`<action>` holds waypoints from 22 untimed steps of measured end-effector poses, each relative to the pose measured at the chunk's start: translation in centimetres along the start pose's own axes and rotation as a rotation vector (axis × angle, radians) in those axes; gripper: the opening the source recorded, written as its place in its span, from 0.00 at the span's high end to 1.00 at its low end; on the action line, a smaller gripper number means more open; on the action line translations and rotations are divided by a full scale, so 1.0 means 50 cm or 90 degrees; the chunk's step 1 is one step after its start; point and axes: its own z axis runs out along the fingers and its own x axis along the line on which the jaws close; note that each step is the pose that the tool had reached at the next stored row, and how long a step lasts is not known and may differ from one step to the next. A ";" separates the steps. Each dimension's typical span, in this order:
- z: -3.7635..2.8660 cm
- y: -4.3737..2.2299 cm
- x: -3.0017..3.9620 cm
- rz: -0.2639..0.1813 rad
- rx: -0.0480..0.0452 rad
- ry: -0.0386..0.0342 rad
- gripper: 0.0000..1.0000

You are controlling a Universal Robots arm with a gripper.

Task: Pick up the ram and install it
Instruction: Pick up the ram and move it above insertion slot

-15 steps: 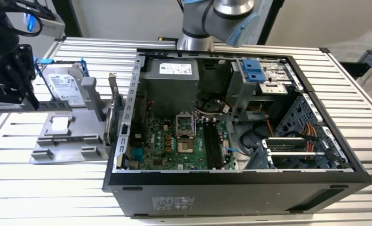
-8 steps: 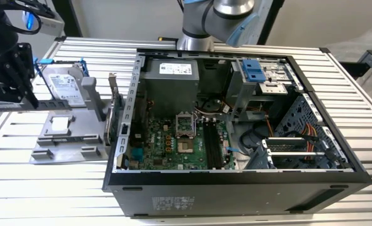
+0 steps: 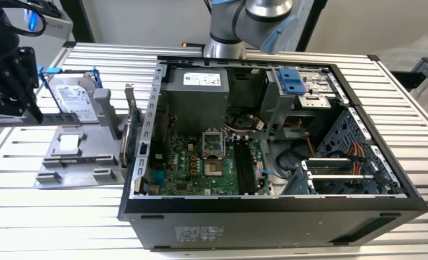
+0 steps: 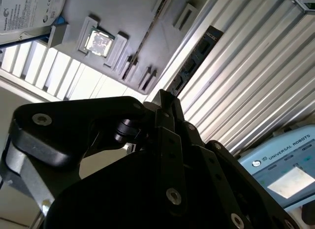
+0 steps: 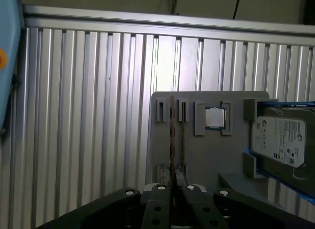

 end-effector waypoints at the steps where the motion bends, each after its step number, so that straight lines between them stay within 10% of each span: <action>1: -0.001 0.000 0.000 0.000 0.0000 0.0000 1.00; 22: -0.029 0.001 -0.001 0.000 0.0001 -0.0001 1.00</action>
